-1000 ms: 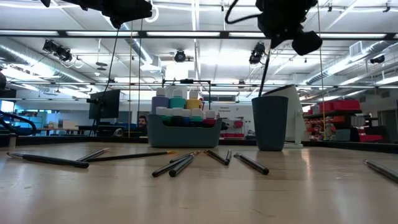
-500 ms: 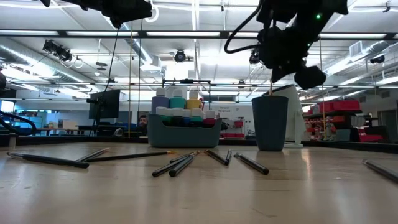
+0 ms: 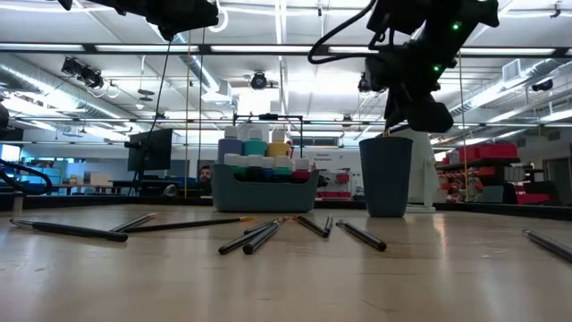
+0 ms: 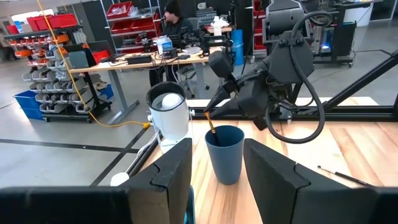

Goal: Pick & Place Paint Supplies
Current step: Put the gold paint brush into the blue cup, then put the silver paint brush into the blue cup

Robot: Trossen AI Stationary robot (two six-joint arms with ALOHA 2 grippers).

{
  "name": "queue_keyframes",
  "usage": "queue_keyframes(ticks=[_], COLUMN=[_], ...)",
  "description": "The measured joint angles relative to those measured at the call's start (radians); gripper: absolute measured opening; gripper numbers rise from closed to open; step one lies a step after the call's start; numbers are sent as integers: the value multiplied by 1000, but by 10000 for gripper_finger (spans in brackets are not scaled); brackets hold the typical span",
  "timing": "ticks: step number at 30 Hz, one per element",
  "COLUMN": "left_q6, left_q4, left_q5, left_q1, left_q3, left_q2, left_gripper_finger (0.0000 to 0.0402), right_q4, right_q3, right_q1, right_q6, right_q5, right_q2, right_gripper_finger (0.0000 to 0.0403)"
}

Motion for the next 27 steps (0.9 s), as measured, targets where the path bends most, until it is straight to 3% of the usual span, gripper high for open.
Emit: queue_keyframes(ticks=[15, 20, 24, 27], left_q6=[-1, 0, 7, 7], left_q4=[5, 19, 24, 16], left_q5=[0, -3, -3, -4], left_q1=[0, 0, 0, 0], left_q3=[0, 0, 0, 1], left_q2=[12, 17, 26, 37], left_gripper_finger=[153, 153, 153, 153], right_q4=[94, 270, 361, 372], right_q3=[52, 93, 93, 93], right_q1=[64, 63, 68, 86], right_q6=[192, 402, 458, 490], right_q5=[-52, -311, -584, -724], right_q2=[-68, -88, -86, -73], right_gripper_finger=[94, 94, 94, 94])
